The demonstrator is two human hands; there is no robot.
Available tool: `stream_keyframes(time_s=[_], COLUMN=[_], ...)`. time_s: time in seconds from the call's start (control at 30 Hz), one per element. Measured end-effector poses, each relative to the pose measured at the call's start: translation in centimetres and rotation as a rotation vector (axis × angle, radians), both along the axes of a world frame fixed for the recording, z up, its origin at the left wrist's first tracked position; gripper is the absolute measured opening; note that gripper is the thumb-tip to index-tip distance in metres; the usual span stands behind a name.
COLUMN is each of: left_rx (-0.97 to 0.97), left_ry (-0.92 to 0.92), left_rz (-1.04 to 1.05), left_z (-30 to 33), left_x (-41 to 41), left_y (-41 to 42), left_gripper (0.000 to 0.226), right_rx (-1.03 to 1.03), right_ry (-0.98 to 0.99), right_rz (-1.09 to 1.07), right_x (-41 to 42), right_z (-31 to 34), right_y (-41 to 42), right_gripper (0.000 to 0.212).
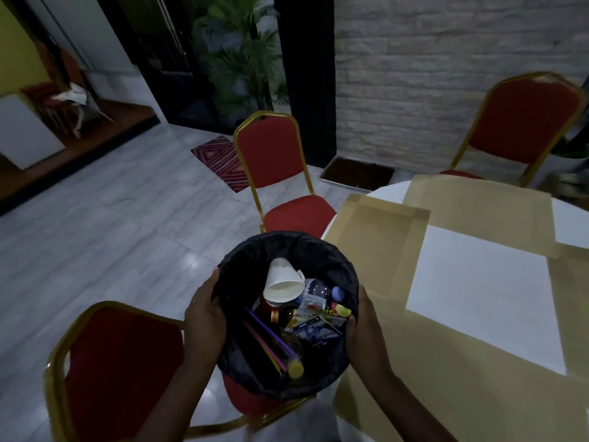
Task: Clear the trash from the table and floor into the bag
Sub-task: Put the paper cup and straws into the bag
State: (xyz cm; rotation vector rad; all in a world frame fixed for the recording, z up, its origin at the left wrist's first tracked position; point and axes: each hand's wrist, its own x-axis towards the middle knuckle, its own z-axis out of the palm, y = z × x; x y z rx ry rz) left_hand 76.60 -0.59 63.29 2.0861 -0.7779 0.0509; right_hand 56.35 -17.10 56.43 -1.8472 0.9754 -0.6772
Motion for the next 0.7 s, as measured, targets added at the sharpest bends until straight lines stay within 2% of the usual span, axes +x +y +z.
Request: stream_keyframes(time_s=[0.33,0.5,0.7], left_rx=[-0.033,-0.048,0.041], left_ry=[0.070,0.177,0.226], left_rz=[-0.091,-0.174,-0.303], left_z=[-1.6,-2.0,-2.9], left_x=[1.2,2.6,4.0], left_y=[4.4,9.7,14.9], left_gripper=[0.049,0.050,0.049], right_rx=[-0.111,-0.120,-0.128], right_ry=[0.033,0.050,0.018], right_rz=[-0.138,-0.249,-0.371], right_x=[-0.1,-0.2,-0.5], right_z=[0.6,1.4,1.2], right_y=[5.7,12.9,21.3], right_gripper=[0.065,0.070,0.069])
